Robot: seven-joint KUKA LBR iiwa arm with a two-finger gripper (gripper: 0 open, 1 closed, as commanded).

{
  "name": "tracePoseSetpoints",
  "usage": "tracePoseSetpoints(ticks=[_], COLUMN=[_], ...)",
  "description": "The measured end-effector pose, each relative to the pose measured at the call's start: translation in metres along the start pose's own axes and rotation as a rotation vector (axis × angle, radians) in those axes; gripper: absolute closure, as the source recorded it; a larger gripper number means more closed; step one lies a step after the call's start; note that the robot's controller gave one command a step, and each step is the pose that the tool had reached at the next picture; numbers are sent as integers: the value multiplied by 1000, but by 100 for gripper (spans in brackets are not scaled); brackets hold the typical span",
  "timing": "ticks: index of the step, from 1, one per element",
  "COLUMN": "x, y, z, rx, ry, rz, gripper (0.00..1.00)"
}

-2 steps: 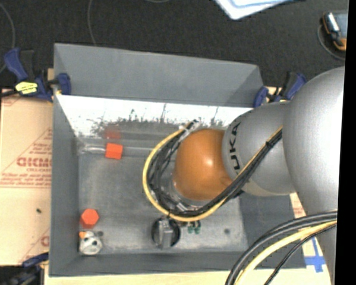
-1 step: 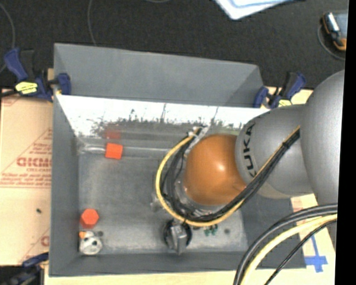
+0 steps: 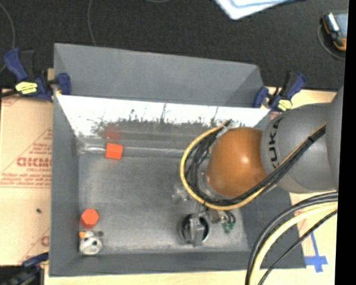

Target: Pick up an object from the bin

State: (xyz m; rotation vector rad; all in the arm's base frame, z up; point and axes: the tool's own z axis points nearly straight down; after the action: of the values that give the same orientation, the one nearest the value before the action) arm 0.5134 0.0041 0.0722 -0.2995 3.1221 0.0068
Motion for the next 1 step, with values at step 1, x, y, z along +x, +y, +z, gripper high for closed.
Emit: tracePoseSetpoints(ticks=[1], x=[14], y=[-44], z=[1], rx=[3], ry=[-1], rz=[-177], gripper=[0])
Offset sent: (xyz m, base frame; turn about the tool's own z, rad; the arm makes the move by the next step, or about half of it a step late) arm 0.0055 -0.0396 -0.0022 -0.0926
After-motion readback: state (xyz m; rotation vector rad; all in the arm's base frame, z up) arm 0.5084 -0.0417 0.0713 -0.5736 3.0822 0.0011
